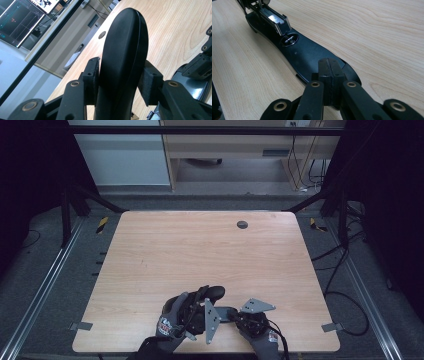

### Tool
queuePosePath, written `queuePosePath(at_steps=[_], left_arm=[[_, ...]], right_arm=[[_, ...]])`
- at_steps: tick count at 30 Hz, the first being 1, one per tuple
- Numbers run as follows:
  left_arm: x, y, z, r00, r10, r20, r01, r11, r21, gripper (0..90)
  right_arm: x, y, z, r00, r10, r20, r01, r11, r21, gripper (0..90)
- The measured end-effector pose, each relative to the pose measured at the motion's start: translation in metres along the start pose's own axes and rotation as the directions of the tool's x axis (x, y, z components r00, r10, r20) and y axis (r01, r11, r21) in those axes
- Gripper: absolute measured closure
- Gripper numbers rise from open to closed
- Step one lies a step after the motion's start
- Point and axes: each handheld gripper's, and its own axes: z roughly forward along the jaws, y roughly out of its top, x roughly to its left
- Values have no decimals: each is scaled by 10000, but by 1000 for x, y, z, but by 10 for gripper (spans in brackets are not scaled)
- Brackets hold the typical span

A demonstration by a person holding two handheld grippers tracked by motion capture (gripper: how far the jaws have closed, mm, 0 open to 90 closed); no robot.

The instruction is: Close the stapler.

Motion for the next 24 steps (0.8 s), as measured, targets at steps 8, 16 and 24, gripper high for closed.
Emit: queuePosePath(at_steps=[8, 16, 24], left_arm=[[-6, 0, 3, 9997, 236, -5, -236, 9997, 48, 553], [-11, 1, 5, 9988, 489, -22, -489, 9987, 139, 552], [-20, 0, 10, 9965, 836, -92, -834, 9963, 222, 550]], right_arm=[[0, 0, 0, 10000, 13, -10, -13, 10000, -12, 900], [0, 0, 0, 10000, -4, -7, 4, 10000, -23, 900], [0, 0, 1, 10000, 25, -19, -25, 10000, -63, 900]])
